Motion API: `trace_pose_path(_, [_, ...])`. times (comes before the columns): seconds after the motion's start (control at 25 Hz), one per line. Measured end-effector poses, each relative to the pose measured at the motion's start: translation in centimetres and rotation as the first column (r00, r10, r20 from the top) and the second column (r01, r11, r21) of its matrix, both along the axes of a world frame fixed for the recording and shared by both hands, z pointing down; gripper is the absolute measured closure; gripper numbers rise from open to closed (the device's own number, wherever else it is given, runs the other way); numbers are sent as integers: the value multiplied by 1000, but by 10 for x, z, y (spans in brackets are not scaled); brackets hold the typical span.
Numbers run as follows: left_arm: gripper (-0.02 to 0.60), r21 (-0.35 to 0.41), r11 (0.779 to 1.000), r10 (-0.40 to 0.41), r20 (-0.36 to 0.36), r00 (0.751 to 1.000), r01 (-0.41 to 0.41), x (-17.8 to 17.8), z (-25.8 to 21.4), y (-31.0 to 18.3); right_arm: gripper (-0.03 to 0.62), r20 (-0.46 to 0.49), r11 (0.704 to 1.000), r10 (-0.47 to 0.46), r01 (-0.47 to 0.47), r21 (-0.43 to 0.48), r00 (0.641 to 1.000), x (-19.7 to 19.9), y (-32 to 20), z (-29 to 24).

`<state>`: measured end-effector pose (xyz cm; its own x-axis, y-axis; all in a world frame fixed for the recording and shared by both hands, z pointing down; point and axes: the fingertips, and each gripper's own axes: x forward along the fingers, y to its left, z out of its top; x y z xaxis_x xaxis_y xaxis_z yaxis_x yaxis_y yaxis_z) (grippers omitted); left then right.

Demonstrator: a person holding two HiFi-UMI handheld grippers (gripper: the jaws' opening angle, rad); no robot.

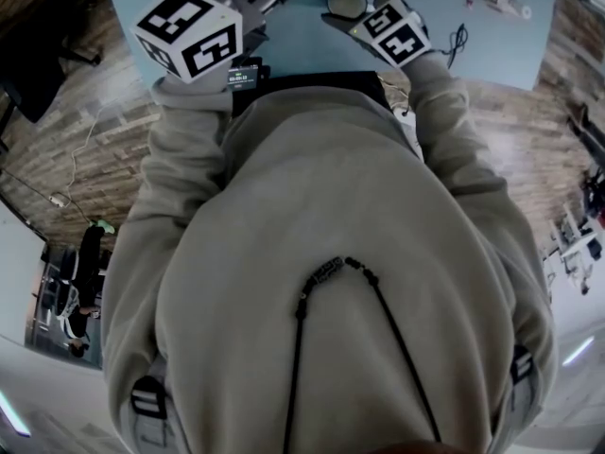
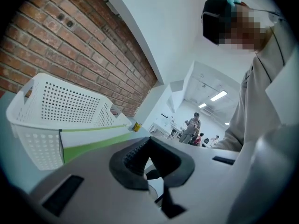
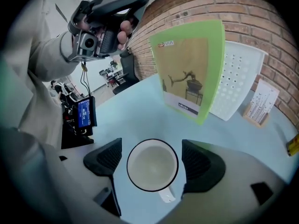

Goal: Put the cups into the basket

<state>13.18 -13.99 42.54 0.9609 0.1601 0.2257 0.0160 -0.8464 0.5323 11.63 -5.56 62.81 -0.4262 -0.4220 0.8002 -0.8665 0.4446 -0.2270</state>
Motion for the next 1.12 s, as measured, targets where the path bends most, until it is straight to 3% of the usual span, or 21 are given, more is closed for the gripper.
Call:
trace_pose_path(0.12, [583, 46, 999, -2, 41, 999, 0, -1, 8, -2, 203, -14, 1000, -22, 22, -17, 1000, -3, -1, 9])
trace_pose_path(0.44, [583, 37, 999, -15, 61, 998, 12, -8, 15, -1, 201, -180, 984, -167, 151, -96, 969, -1, 15, 39])
trace_pose_path(1.12, [583, 24, 1000, -10, 51, 999, 9, -5, 16, 6, 200, -188, 977, -191, 168, -130, 963, 0, 14, 44])
